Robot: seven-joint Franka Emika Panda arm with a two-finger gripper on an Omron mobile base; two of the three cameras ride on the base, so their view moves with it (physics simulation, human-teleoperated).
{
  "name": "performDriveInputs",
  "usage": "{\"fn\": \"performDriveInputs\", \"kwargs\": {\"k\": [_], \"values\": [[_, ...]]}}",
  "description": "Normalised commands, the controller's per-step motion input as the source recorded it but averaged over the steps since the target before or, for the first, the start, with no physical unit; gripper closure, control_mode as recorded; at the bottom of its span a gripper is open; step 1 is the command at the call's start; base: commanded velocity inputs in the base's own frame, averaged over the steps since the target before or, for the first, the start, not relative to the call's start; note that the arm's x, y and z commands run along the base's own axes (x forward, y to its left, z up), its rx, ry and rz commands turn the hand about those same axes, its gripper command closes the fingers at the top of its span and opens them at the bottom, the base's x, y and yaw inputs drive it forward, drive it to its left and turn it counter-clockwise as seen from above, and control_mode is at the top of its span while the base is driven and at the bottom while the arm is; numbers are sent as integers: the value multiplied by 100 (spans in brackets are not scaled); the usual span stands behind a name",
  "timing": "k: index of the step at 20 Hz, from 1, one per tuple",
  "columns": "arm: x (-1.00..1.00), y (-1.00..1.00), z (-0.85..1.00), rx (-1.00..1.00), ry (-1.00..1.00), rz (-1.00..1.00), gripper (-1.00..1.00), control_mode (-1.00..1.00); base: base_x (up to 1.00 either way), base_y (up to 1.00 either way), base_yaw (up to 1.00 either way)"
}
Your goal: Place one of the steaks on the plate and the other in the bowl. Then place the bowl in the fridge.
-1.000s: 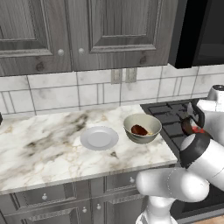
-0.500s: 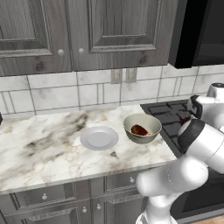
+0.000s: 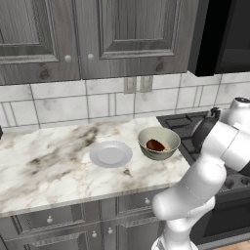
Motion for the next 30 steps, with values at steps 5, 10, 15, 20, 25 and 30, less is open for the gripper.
{"fn": "performDriveInputs", "kwargs": {"k": [5, 10, 15, 20, 25, 30], "values": [[41, -2, -6, 0, 3, 0, -100, -100, 0, 0, 0], [24, -12, 0, 0, 3, 0, -100, -100, 0, 0, 0], [4, -23, -9, 0, 0, 0, -100, -100, 0, 0, 0], [0, -17, -24, 0, 0, 0, -100, -100, 0, 0, 0], [0, 2, -15, 0, 1, 2, -100, -100, 0, 0, 0], [0, 17, -2, 0, 2, 5, -100, -100, 0, 0, 0]]}}
